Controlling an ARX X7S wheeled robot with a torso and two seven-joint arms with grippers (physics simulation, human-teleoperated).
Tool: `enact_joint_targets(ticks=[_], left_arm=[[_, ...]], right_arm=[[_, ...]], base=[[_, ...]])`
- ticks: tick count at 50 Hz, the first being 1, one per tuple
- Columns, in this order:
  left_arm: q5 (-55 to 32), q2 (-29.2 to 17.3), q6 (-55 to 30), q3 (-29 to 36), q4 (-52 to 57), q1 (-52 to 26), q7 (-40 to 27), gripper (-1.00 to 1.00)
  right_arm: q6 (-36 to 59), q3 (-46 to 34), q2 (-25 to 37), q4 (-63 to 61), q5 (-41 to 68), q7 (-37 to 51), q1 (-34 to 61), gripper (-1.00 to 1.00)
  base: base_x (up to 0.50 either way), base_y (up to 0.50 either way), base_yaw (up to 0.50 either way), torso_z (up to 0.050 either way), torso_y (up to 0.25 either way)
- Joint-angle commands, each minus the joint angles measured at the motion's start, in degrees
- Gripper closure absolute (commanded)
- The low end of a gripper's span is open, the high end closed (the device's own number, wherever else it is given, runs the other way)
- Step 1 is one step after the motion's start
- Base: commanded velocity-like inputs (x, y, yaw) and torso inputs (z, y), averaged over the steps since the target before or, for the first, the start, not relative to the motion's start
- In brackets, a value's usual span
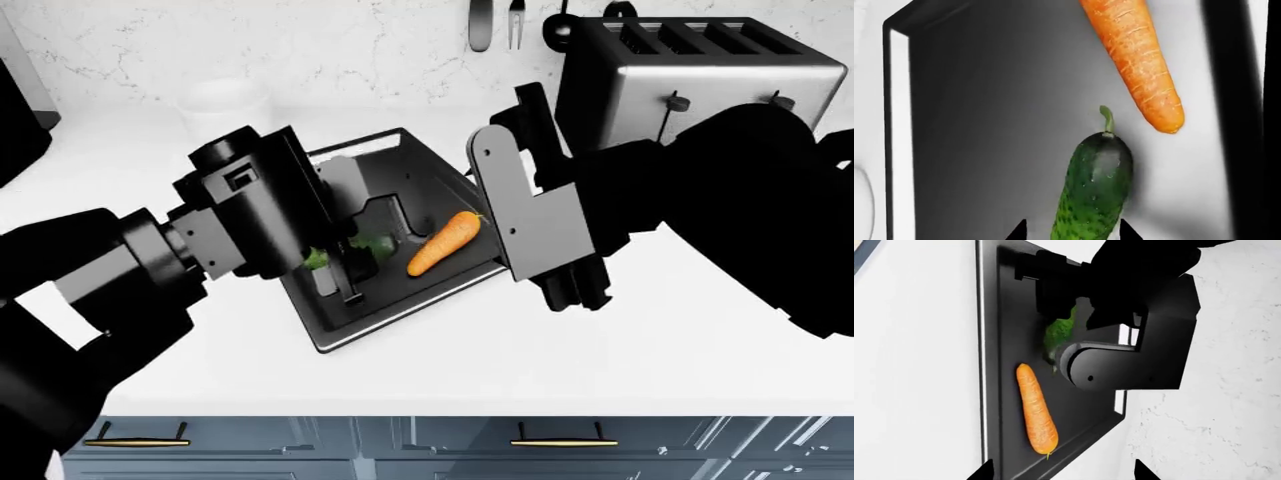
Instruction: Place the two vegetables and bowl onto the tray for setting up a vegetable dip station.
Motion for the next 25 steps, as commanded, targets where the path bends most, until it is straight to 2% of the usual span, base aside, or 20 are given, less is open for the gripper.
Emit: enact_joint_targets(ticks=[1, 14, 18, 20, 21, 25], left_arm=[[1.16, 1.7, 2.63, 0.64, -4.61, -2.65, 1.42, -1.0], [1.63, 2.52, 4.83, 0.45, -7.86, -4.87, 2.68, -1.0], [2.53, 3.26, 7.42, 0.83, -12.84, -10.58, 6.36, -1.0], [2.55, 3.32, 7.53, 0.85, -13.01, -10.59, 6.4, -1.0], [3.72, 3.07, 8.66, 1.99, -14.86, -13.41, 7.91, -1.0], [5.62, 1.75, 10.15, 4.21, -16.53, -16.64, 9.9, -1.0]], right_arm=[[-0.06, 0.01, -0.27, 0.49, -0.01, -0.27, -0.03, -1.0], [-0.63, -0.06, -1.03, 1.56, -0.18, -0.42, -0.26, -1.0], [-1.58, -0.14, -2.06, 3.34, -0.31, -0.43, -0.5, -1.0], [-1.59, -0.12, -2.07, 3.36, -0.32, -0.44, -0.51, -1.0], [-1.8, -0.12, -2.33, 4.14, -0.37, -0.6, -0.41, -1.0], [-1.28, -0.19, -2.31, 4.81, -0.55, -0.82, -0.19, -1.0]], base=[[0.0, 0.0, 0.0, 0.0, 0.0], [0.0, 0.0, 0.0, 0.0, 0.0], [0.0, 0.0, 0.0, 0.0, 0.0], [0.0, 0.0, 0.0, 0.0, 0.0], [0.0, 0.0, 0.0, 0.0, 0.0], [0.0, 0.0, 0.0, 0.0, 0.0]])
